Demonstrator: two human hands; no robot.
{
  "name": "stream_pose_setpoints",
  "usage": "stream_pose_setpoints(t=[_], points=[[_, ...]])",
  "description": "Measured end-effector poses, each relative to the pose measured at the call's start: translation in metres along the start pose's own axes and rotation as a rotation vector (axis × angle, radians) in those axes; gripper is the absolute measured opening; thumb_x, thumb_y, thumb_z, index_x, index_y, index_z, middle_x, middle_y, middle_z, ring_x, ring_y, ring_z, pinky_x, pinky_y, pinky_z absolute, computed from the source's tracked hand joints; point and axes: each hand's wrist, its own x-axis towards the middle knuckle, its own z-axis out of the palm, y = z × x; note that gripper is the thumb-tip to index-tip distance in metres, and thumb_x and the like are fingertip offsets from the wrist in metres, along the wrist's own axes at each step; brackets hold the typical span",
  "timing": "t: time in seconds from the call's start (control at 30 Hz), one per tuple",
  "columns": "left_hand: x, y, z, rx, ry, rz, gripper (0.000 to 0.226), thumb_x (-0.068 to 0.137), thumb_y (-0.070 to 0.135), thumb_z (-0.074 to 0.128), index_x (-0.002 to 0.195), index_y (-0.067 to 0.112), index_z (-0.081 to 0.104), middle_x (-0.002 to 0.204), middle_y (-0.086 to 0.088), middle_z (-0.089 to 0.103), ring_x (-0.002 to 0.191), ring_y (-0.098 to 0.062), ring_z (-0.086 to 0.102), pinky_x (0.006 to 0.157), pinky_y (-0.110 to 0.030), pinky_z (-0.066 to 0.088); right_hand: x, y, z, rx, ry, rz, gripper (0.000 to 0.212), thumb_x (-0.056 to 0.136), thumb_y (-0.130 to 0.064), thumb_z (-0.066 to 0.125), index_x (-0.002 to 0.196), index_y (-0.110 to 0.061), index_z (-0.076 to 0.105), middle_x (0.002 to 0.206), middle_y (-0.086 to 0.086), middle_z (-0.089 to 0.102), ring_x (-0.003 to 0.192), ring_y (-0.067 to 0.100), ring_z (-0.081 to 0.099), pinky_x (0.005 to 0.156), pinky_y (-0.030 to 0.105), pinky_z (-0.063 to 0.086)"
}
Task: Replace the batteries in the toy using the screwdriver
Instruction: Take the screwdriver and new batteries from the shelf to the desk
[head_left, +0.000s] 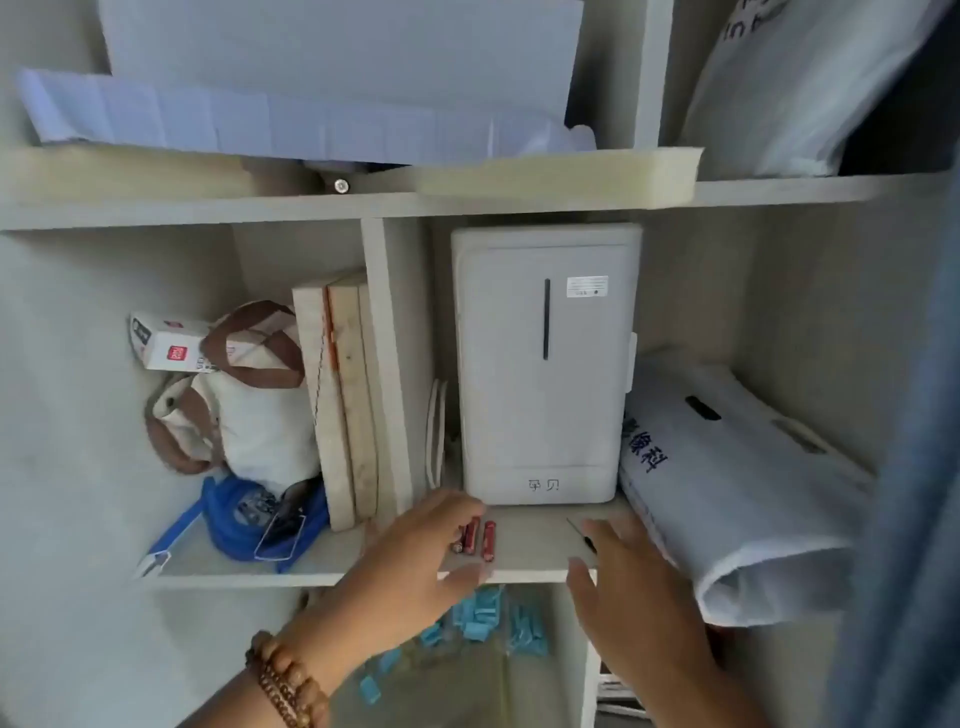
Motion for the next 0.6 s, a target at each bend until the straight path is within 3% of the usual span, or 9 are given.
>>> stream_pose_setpoints(t=[0.13, 0.2, 0.27, 0.4, 0.47, 0.53, 0.6], points=[[0.016, -0.004, 0.030, 0.137, 0.079, -0.040, 0.049, 0.094, 0.050, 0.057, 0.137, 0.036, 0.037, 0.138, 0.024, 0.032, 0.124, 0.005, 0.040, 0.102, -0.013, 0.034, 0.010, 0.004, 0.013, -0.071, 0.025, -0.061, 0.039, 0.100, -0.044, 0.039, 0.138, -0.033, 0.040, 0.139, -0.007, 0.035, 0.111, 0.010, 0.062, 0.086, 0.029, 0.053], [0.023, -0.005, 0.044, 0.273, 0.106, -0.026, 0.046, 0.094, 0.055, 0.041, 0.131, 0.029, 0.041, 0.134, 0.015, 0.036, 0.123, -0.005, 0.040, 0.104, -0.020, 0.037, 0.014, 0.007, 0.019, -0.080, 0.054, -0.049, 0.037, 0.098, -0.044, 0.042, 0.134, -0.032, 0.046, 0.136, -0.004, 0.039, 0.104, 0.009, 0.065, 0.078, 0.027, 0.054], [0.031, -0.004, 0.053, 0.461, 0.126, -0.030, 0.043, 0.093, 0.051, 0.028, 0.117, 0.023, 0.050, 0.119, 0.005, 0.045, 0.108, -0.016, 0.047, 0.095, -0.030, 0.046, 0.020, 0.010, 0.024, -0.088, 0.087, -0.021, 0.035, 0.093, -0.043, 0.052, 0.125, -0.032, 0.056, 0.129, -0.003, 0.048, 0.094, 0.011, 0.068, 0.069, 0.028, 0.056], [0.047, -0.002, 0.066, 0.675, 0.142, -0.078, 0.042, 0.091, 0.048, 0.041, 0.099, 0.013, 0.062, 0.097, -0.008, 0.058, 0.086, -0.027, 0.056, 0.074, -0.041, 0.054, 0.031, 0.014, 0.032, -0.146, 0.063, 0.003, 0.026, 0.077, -0.039, 0.070, 0.099, -0.026, 0.065, 0.108, 0.002, 0.059, 0.068, 0.015, 0.070, 0.049, 0.031, 0.054], [0.052, -0.002, 0.068, 0.721, 0.139, -0.093, 0.043, 0.089, 0.050, 0.044, 0.095, 0.012, 0.063, 0.092, -0.009, 0.060, 0.081, -0.029, 0.058, 0.067, -0.041, 0.054, 0.035, 0.017, 0.034, -0.178, 0.073, -0.010, 0.017, 0.075, -0.035, 0.065, 0.084, -0.020, 0.064, 0.093, 0.005, 0.060, 0.050, 0.018, 0.064, 0.038, 0.032, 0.047], [0.057, -0.002, 0.067, 0.707, 0.151, -0.106, 0.042, 0.087, 0.050, 0.043, 0.091, 0.014, 0.064, 0.088, -0.008, 0.060, 0.078, -0.027, 0.059, 0.063, -0.039, 0.055, 0.038, 0.020, 0.038, -0.177, 0.100, -0.022, 0.016, 0.077, -0.034, 0.059, 0.079, -0.019, 0.063, 0.086, 0.006, 0.058, 0.045, 0.021, 0.060, 0.035, 0.034, 0.046], [0.062, 0.000, 0.063, 0.649, 0.120, -0.134, 0.041, 0.085, 0.051, 0.041, 0.090, 0.016, 0.063, 0.091, -0.006, 0.059, 0.079, -0.025, 0.060, 0.058, -0.036, 0.055, 0.041, 0.020, 0.040, -0.181, 0.125, -0.037, 0.014, 0.072, -0.031, 0.068, 0.075, -0.018, 0.063, 0.080, 0.007, 0.057, 0.043, 0.023, 0.059, 0.034, 0.035, 0.046]])
